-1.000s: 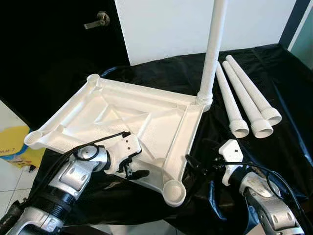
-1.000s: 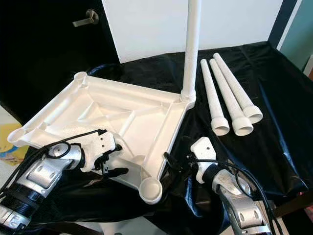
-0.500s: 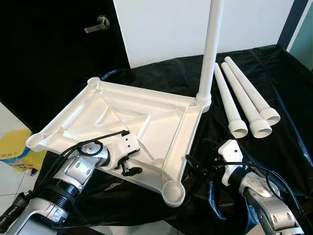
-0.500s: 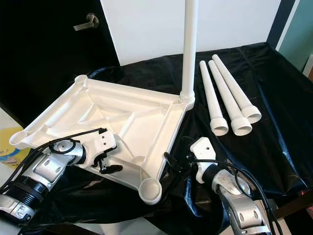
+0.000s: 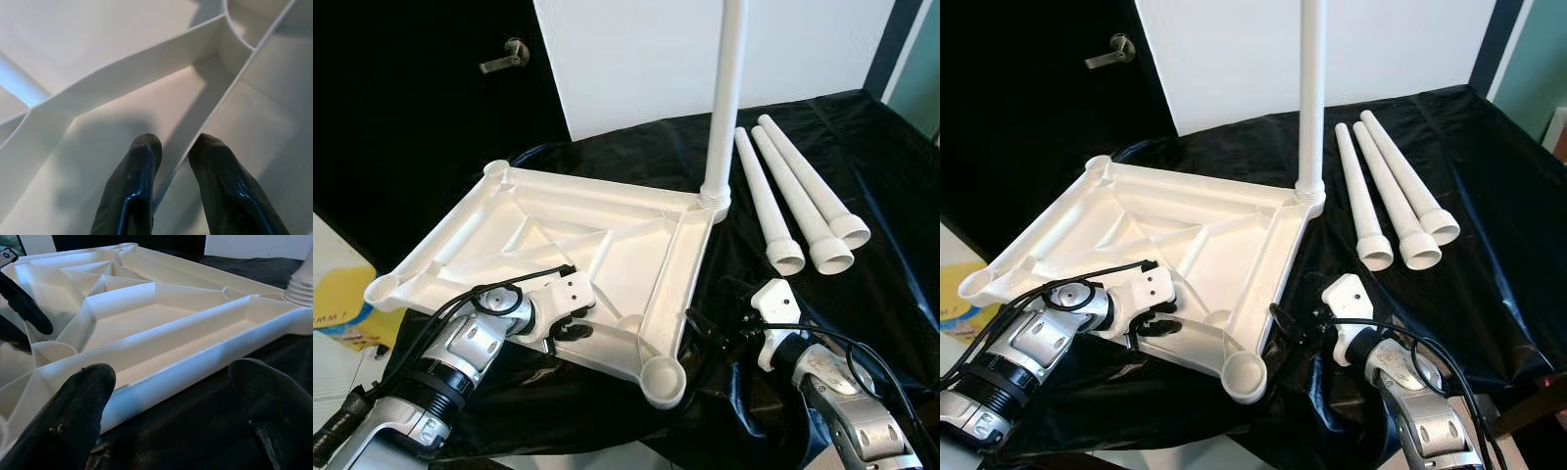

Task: Building children table

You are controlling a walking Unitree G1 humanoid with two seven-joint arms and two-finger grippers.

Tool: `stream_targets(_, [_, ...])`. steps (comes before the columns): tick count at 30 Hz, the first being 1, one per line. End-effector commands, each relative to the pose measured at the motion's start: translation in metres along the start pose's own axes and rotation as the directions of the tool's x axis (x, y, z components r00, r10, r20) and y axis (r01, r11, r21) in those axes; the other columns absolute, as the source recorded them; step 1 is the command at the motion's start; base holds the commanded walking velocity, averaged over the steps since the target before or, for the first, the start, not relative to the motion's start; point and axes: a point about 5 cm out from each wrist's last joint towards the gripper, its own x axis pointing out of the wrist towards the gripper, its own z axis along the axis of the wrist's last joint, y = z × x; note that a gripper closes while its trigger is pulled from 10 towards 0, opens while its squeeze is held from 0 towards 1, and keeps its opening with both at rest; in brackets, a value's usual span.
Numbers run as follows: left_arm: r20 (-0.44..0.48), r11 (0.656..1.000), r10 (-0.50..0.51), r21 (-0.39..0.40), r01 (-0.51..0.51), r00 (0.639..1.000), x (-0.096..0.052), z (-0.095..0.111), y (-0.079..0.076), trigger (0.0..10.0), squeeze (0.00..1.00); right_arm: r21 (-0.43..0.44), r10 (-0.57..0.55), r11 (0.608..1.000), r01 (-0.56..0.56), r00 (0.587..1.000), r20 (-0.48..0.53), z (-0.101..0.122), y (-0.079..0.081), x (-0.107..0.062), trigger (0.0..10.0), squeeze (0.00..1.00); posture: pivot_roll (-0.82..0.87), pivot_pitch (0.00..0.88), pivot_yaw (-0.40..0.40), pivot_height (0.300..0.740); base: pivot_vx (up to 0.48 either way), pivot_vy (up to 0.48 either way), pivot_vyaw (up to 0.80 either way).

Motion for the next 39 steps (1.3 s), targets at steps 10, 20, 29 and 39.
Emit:
stream_targets(10, [-0.030, 0.991, 0.073, -0.110, -0.076, 0.997, 0.000, -0.014, 0.002, 0.0, 0.00, 0.002, -0.005, 1.000, 0.005, 1.000, -0.020, -0.003, -0.001, -0.001, 10.0, 0.00, -0.18, 0.032, 0.104, 0.740, 0.000, 0.000, 0.00])
stream_targets(20, [0.027, 0.982, 0.112, -0.154, -0.107, 0.993, 0.006, 0.001, -0.008, 0.0, 0.00, 0.005, -0.013, 1.000, 0.013, 1.000, -0.020, -0.004, -0.001, -0.001, 10.0, 0.00, -0.18, 0.037, 0.100, 0.740, 0.000, 0.000, 0.00])
stream_targets(29, [0.184, 0.990, 0.049, -0.143, -0.023, 0.982, 0.012, 0.034, -0.032, 0.0, 0.00, -0.014, -0.119, 0.993, 0.119, 0.993, 0.012, 0.000, -0.014, 0.004, 10.0, 0.00, -0.16, 0.037, 0.090, 0.740, 0.000, 0.000, 0.00])
stream_targets(39, [0.305, 0.993, 0.038, -0.119, -0.002, 0.952, 0.009, 0.054, -0.031, 10.0, 0.51, 0.000, -0.262, 0.965, 0.263, 0.962, 0.070, 0.009, -0.030, 0.011, 10.0, 0.00, -0.16, 0.029, 0.087, 0.740, 0.000, 0.000, 0.00])
